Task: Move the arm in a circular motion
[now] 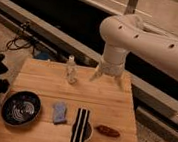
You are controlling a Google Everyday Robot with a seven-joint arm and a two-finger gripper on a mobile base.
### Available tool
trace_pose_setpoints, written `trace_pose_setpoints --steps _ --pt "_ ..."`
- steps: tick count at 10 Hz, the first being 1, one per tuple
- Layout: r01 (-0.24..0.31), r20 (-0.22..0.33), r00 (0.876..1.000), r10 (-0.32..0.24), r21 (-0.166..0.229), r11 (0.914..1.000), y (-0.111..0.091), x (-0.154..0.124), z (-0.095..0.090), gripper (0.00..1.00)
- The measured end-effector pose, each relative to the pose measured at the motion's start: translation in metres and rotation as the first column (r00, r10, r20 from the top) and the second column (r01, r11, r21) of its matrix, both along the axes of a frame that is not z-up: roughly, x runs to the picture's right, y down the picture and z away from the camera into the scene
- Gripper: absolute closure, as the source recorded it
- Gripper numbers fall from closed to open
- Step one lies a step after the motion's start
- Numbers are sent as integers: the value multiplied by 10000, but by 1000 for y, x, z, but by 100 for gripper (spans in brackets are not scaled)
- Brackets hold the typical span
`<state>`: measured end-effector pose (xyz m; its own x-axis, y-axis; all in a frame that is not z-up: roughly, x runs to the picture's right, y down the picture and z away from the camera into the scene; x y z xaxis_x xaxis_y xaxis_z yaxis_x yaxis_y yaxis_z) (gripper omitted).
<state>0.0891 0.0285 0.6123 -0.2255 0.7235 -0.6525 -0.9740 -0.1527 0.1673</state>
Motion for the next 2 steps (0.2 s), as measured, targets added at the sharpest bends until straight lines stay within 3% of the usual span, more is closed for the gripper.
trace_pose_setpoints --steps 2 --pt "106 41 9999 -106 -15 9999 -3 -2 2 20"
